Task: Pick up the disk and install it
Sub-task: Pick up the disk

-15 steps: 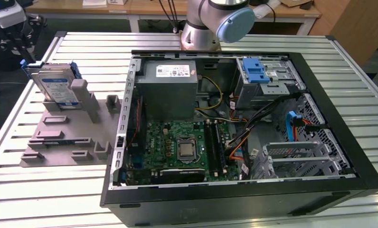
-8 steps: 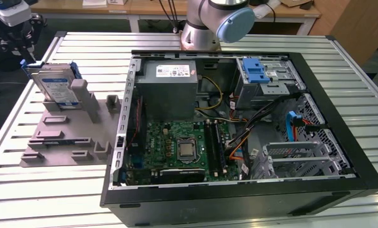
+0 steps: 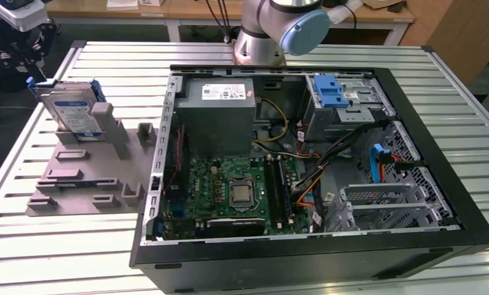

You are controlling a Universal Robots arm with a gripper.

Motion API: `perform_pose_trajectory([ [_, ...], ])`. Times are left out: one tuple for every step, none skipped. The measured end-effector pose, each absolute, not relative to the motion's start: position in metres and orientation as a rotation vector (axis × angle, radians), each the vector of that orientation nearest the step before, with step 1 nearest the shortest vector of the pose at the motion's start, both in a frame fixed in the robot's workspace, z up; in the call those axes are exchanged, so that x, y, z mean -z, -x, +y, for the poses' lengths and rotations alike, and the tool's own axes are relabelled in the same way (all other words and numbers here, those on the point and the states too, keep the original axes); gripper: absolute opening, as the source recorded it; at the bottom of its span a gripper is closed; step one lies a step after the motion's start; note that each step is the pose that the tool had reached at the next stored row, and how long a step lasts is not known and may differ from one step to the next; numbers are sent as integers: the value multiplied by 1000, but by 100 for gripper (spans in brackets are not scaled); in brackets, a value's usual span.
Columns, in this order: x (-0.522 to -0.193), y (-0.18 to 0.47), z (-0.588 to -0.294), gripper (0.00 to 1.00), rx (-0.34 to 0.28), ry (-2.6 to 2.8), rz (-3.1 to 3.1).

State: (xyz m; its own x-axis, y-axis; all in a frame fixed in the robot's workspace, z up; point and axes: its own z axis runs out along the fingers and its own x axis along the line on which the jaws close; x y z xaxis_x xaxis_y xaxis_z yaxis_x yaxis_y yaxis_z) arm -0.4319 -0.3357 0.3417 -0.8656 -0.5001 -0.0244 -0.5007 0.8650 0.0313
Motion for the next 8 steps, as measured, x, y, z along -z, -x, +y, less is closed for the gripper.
perform_pose_trajectory([
  [-342, 432, -336, 11, -57, 830, 3014],
  [-342, 432, -336, 11, -57, 848, 3009],
  [-342, 432, -336, 11, -58, 865, 3004],
  [-342, 432, -336, 11, -58, 881, 3000],
  [-341, 432, -336, 11, -58, 896, 2995],
  [-341, 432, -336, 11, -58, 912, 2991],
  [-341, 432, -336, 11, -58, 928, 2986],
  [-341, 432, -336, 11, -58, 942, 2982],
])
